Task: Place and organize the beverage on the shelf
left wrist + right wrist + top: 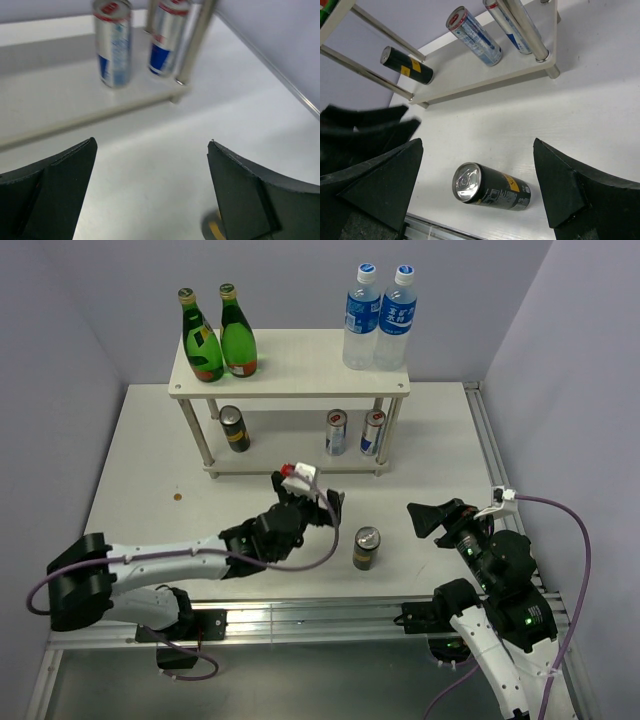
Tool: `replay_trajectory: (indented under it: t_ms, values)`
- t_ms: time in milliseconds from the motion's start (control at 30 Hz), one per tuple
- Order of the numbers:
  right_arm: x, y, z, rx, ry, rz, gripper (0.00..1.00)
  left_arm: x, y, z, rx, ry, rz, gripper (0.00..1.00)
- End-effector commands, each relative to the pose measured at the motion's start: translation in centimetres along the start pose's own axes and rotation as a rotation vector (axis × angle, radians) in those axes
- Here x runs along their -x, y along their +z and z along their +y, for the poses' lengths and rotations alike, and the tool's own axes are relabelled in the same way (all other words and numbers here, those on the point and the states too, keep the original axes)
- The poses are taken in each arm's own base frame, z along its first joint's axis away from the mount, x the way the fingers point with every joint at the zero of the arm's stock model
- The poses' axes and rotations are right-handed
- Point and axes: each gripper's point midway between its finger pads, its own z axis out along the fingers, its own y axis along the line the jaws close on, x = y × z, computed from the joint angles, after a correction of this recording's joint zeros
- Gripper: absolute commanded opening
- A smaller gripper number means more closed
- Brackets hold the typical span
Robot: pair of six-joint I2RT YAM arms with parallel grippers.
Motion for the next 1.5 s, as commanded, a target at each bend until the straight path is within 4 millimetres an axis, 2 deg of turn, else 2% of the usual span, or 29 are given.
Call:
replay_trajectory:
  t_ms: [0,33,67,133,167,300,333,367,400,433,467,567,667,733,767,800,867,900,967,1000,1100,1133,1200,1233,1267,1333,1367,1433,1467]
  values:
    - [0.7,0.4,0.5,0.02,-0.007,-0.029,0.98,-1.5,-4.5,-3.8,-0.184,-0.033,0.051,0.99]
    - [0.6,0.5,0.4,0.017,-0.008,-0.026,0.98,-2.8,-5.6,-4.5,-0.216,-0.012,0.076,0.99]
    - [0.6,0.5,0.4,0.017,-0.008,-0.026,0.98,-3.7,-7.4,-6.1,-0.265,0.004,0.093,0.99]
    - [0.6,0.5,0.4,0.018,-0.007,-0.027,0.98,-5.6,-9.1,-7.3,-0.326,0.032,0.126,0.99]
    - [0.6,0.5,0.5,0.02,-0.007,-0.027,0.98,-6.6,-10.4,-8.6,-0.393,0.035,0.149,0.99]
    - [0.5,0.5,0.4,0.015,-0.008,-0.023,0.98,-10.5,-11.8,-9.9,-0.475,0.033,0.204,0.99]
    - [0.6,0.5,0.4,0.016,-0.008,-0.025,0.98,-10.3,-11.7,-10.3,-0.479,0.006,0.184,0.99]
    - [0.6,0.5,0.4,0.015,-0.008,-0.026,0.98,-10.7,-11.5,-10.4,-0.471,0.001,0.183,0.99]
    - [0.8,0.5,0.1,-0.001,-0.008,-0.038,0.98,-12.1,-11.1,-10.5,-0.465,0.027,0.193,0.99]
    - [0.7,0.6,0.0,-0.001,-0.006,-0.038,0.98,-12.1,-10.7,-11.1,-0.466,0.02,0.179,0.99]
    - [0.7,0.6,0.0,-0.001,-0.008,-0.038,0.98,-14.0,-9.9,-11.0,-0.434,0.068,0.198,0.99]
    - [0.7,0.6,0.0,-0.002,-0.008,-0.035,0.98,-14.1,-8.2,-13.0,-0.416,0.059,0.156,0.99]
    - [0.6,0.6,0.0,0.002,-0.009,-0.037,0.98,-16.0,-6.5,-13.9,-0.371,0.07,0.133,0.99]
    - [0.7,0.6,0.1,0.007,-0.012,-0.036,0.98,-15.6,-5.4,-14.6,-0.331,0.057,0.1,0.99]
    - [0.6,0.6,0.1,0.006,-0.013,-0.032,0.98,-16.8,-4.6,-14.2,-0.3,0.083,0.104,0.99]
    - [0.5,0.6,0.1,0.007,-0.014,-0.03,0.98,-16.1,-3.9,-15.0,-0.293,0.066,0.082,0.99]
    - [0.5,0.7,0.1,0.008,-0.016,-0.029,0.98,-16.7,-2.5,-14.4,-0.232,0.077,0.067,0.99]
    - [0.5,0.7,0.1,0.007,-0.016,-0.028,0.98,-16.0,-1.9,-15.0,-0.219,0.057,0.049,0.99]
    - [0.5,0.7,0.1,0.007,-0.014,-0.03,0.98,-16.7,-0.2,-13.4,-0.097,0.074,0.039,0.94]
    - [0.5,0.7,0.1,0.007,-0.014,-0.031,0.98,-16.2,0.4,-13.5,-0.069,0.063,0.024,0.82]
    - [0.5,0.6,0.1,0.009,-0.014,-0.034,0.98,-16.2,2.0,-12.3,-0.005,0.026,0.009,0.64]
    - [0.4,0.7,0.1,0.009,-0.014,-0.03,0.98,-16.3,2.7,-11.3,0.034,0.024,0.013,0.42]
    - [0.5,0.7,0.1,0.009,-0.014,-0.03,0.98,-15.5,3.0,-10.2,0.083,0.008,-0.004,0.21]
    - [0.5,0.7,0.1,0.009,-0.016,-0.03,0.98,-15.1,3.0,-9.3,0.125,0.006,-0.018,0.0]
    - [0.5,0.7,0.1,0.009,-0.016,-0.03,0.98,-13.6,2.6,-8.7,0.149,-0.007,-0.04,0.0]
    - [0.5,0.7,0.1,0.008,-0.016,-0.029,0.98,-12.9,1.7,-6.5,0.197,0.016,-0.051,0.0]
    - [0.5,0.7,0.1,0.009,-0.016,-0.03,0.98,-11.1,1.3,-5.9,0.21,-0.003,-0.067,0.0]
    - [0.4,0.8,0.0,0.009,-0.016,-0.03,0.98,-11.3,0.8,-3.6,0.226,0.027,-0.04,0.0]
    - [0.5,0.7,0.1,0.011,-0.016,-0.036,0.98,-10.0,1.2,-1.9,0.254,0.001,-0.045,0.0]
